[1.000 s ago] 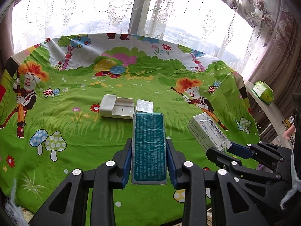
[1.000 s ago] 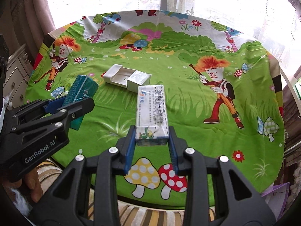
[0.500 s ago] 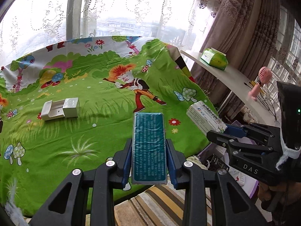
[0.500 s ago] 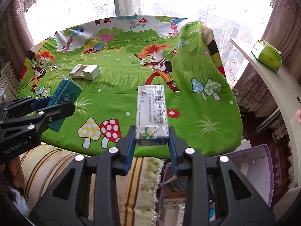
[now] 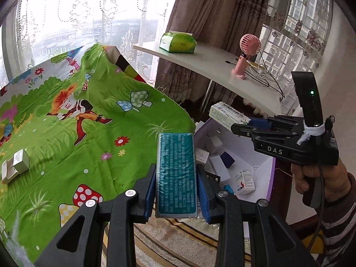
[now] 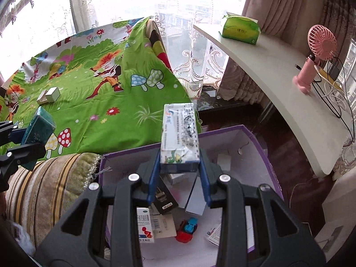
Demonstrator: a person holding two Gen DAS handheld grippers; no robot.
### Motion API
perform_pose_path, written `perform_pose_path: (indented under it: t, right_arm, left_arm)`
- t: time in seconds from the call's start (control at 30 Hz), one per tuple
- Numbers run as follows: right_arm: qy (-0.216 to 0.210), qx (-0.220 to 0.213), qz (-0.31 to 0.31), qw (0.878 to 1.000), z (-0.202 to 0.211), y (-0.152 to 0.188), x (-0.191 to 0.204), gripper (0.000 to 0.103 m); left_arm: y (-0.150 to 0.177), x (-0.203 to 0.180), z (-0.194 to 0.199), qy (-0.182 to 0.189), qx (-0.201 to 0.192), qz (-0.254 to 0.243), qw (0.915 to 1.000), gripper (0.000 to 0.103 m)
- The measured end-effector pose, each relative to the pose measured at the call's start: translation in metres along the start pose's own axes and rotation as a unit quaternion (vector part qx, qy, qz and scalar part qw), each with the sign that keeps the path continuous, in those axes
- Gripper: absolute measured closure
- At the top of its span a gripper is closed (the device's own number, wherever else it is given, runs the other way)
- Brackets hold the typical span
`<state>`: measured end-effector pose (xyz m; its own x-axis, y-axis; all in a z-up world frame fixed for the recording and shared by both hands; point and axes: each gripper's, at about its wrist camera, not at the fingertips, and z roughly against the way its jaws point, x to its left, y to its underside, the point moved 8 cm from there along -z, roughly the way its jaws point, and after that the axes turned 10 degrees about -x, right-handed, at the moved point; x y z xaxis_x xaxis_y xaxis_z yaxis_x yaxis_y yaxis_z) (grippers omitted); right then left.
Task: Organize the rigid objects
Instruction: 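Carry the teal box and white-green box over the purple-rimmed box, then lower both boxes into the purple-rimmed box and open both tools, then move both open tools back over the cloth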
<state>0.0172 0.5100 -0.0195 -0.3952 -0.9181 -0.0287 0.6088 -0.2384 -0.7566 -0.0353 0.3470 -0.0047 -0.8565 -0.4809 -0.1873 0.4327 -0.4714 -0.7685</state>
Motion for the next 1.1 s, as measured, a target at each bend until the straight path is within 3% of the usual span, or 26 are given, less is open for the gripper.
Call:
perform_pose_path:
  t: [0.1,0.23,0.4,0.5,0.67,0.83,1.1]
  right_arm:
    - [0.008,-0.002,-0.005,1.000,0.001,0.000,-0.011,0.066]
    - [0.021,-0.004,-0.004,1.000,0.001,0.000,-0.017,0.055]
    - [0.007,-0.008,-0.002,1.000,-0.005,-0.001,-0.008,0.051]
    - [-0.016,-0.010,-0.009,1.000,-0.009,-0.007,0.005,0.042]
    - [-0.036,-0.023,-0.003,0.999,-0.018,-0.028,0.032,0.029]
    - [-0.057,-0.022,0.008,0.998,-0.034,-0.043,0.063,0.026]
    - [-0.096,-0.004,0.033,0.995,-0.066,-0.055,0.123,0.025]
  left_arm:
    - [-0.003,-0.017,-0.009,0.027,0.008,-0.010,0.9995,0.066]
    - [-0.006,-0.022,-0.013,0.028,0.005,-0.019,0.9994,0.050]
    - [-0.011,-0.005,-0.011,-0.001,0.003,-0.025,0.9997,0.048]
    - [-0.016,0.016,-0.008,-0.025,-0.001,-0.020,0.9995,0.048]
    - [-0.029,0.070,0.000,-0.078,-0.016,0.005,0.9968,0.040]
    - [-0.033,0.138,0.015,-0.139,-0.027,0.036,0.9893,0.036]
    - [-0.018,0.267,0.051,-0.244,-0.040,0.128,0.9604,0.036]
